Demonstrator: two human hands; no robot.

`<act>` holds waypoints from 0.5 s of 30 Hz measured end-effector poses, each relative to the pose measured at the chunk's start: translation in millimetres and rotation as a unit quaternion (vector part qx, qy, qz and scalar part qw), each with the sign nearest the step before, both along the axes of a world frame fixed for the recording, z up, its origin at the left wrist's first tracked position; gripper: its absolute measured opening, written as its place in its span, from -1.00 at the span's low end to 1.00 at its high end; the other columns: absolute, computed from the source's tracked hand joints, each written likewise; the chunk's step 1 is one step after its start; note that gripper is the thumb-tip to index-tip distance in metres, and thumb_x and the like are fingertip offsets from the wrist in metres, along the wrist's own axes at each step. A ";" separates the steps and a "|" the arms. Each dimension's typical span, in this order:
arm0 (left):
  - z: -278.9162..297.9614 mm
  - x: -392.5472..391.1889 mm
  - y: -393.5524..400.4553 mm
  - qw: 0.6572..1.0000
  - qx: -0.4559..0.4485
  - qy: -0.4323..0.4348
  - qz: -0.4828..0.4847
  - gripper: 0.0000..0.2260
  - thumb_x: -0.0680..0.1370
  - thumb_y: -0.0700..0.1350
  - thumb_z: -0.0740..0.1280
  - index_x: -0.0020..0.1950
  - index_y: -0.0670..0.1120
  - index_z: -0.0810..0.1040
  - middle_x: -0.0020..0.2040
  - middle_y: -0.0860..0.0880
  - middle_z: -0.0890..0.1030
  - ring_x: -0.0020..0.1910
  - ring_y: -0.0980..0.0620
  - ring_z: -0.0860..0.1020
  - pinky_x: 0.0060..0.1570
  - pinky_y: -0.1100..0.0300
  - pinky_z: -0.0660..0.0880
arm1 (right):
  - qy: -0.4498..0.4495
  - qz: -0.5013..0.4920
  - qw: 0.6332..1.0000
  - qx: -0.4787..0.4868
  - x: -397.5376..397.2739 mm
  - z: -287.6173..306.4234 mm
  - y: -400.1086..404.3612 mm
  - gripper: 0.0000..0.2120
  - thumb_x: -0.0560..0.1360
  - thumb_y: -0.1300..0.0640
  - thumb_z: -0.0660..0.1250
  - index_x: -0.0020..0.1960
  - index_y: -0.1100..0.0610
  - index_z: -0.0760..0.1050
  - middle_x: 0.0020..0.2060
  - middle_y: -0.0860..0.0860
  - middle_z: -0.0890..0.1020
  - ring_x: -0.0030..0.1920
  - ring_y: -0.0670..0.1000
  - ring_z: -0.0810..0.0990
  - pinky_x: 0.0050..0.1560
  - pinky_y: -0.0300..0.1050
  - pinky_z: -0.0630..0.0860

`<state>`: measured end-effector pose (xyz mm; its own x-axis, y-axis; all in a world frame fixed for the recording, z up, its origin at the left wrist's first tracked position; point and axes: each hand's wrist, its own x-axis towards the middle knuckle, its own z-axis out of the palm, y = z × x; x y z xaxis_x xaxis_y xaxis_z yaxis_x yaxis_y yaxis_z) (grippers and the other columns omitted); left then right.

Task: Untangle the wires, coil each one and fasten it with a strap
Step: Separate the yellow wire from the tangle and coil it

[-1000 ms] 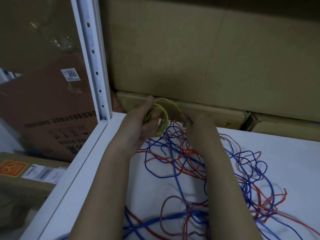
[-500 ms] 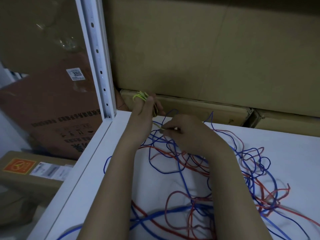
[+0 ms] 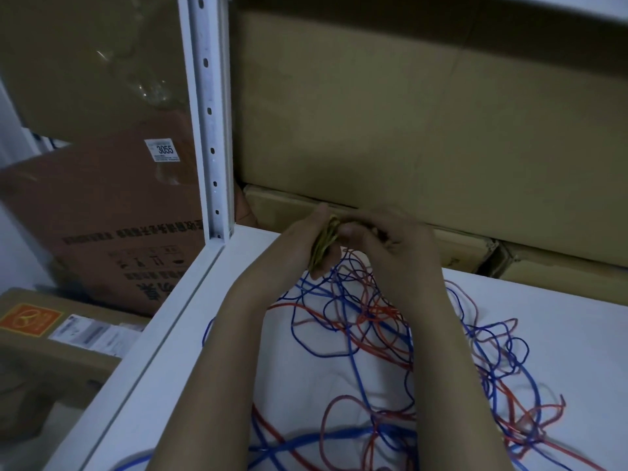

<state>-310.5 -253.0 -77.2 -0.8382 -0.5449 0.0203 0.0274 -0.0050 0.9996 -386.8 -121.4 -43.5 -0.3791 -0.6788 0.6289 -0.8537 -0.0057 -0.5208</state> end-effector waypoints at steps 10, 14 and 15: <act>14.3 15.4 20.4 0.999 0.038 0.015 -0.010 -0.45 0.67 0.07 0.01 -0.41 -0.05 0.56 -0.60 0.04 0.37 -0.64 0.14 0.28 -0.57 0.36 0.18 | -0.189 0.067 0.979 -0.021 -0.5 1.2 1.0 -0.87 0.47 0.22 0.41 -0.02 0.05 0.57 -0.13 -0.11 0.61 -0.12 -0.29 0.55 -0.13 -0.43 0.43; 14.1 20.1 17.5 0.998 0.041 -0.007 0.037 -0.48 0.64 0.08 0.11 -0.44 0.03 0.62 -0.50 0.13 0.57 -0.46 0.22 0.52 -0.25 0.34 0.43 | -0.214 0.163 0.962 0.056 0.5 -2.2 1.8 -0.78 0.57 0.08 0.24 0.18 -0.13 0.48 0.05 -0.32 0.61 0.14 -0.31 0.52 0.15 -0.37 0.41; 14.5 20.4 18.2 0.999 0.034 -0.002 0.038 -0.58 0.65 0.08 0.10 -0.32 0.05 0.58 -0.51 0.18 0.56 -0.48 0.28 0.52 -0.32 0.44 0.46 | -0.205 0.183 0.959 0.066 1.7 -2.7 3.1 -0.79 0.59 0.04 0.19 0.15 -0.18 0.49 0.01 -0.38 0.60 0.13 -0.34 0.52 0.14 -0.41 0.40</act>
